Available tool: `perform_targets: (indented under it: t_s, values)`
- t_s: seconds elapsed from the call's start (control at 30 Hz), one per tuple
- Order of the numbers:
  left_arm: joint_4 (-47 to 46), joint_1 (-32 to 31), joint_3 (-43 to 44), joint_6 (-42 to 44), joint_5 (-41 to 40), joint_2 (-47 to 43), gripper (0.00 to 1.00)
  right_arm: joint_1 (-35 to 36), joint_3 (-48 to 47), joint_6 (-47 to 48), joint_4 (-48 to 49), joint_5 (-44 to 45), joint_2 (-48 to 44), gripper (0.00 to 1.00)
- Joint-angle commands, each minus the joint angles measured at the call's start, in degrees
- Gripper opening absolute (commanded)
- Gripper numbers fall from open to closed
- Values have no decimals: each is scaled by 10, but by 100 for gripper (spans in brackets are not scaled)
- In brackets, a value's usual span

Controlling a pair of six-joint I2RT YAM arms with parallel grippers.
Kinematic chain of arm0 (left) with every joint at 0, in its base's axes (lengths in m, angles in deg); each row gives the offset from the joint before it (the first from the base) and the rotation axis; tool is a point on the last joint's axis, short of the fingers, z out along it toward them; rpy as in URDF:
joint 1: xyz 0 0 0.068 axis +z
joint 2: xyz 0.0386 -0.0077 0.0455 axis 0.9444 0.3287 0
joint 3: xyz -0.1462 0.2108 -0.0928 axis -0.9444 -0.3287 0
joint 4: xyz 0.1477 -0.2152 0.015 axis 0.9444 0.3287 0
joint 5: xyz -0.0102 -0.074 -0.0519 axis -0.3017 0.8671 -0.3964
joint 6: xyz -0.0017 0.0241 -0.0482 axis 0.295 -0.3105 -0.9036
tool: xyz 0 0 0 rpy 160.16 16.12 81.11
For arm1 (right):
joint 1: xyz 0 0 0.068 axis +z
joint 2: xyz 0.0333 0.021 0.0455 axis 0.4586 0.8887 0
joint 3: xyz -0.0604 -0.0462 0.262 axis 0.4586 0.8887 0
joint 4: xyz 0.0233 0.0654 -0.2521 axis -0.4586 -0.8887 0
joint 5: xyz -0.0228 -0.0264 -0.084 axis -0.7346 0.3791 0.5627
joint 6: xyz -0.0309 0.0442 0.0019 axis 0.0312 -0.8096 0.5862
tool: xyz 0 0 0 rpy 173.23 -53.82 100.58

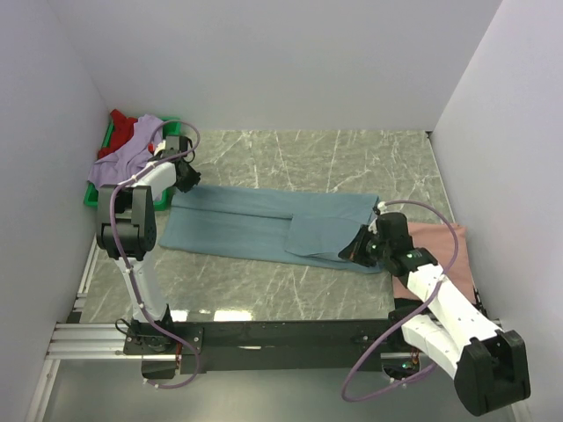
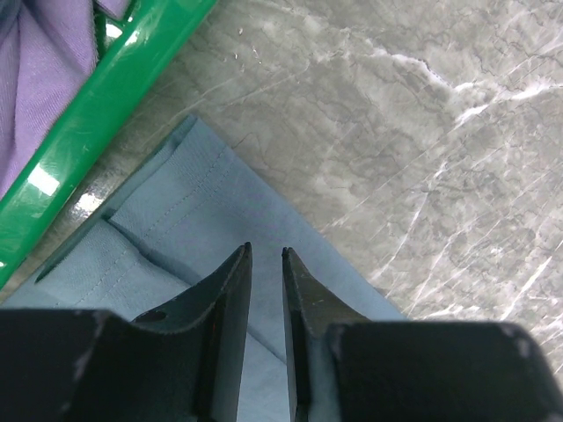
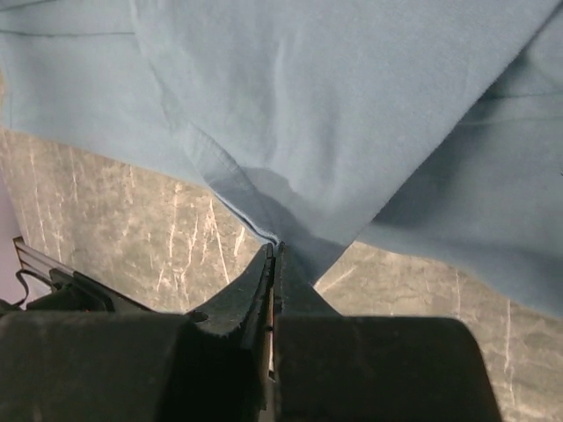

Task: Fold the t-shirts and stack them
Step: Fold the tshirt

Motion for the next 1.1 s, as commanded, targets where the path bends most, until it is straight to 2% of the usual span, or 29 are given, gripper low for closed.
perform_targets:
  t_s: [0.0, 0.43, 1.07]
  values:
    - [-5, 0, 10, -4, -9, 5, 26, 1, -5, -1, -24, 15, -22, 0]
    - [-6, -1, 1, -1, -16, 4, 26, 0, -31, -11, -89, 84, -73, 0]
    - [-11, 0, -43, -4, -20, -28, 25, -7, -40, -10, -108, 109, -78, 0]
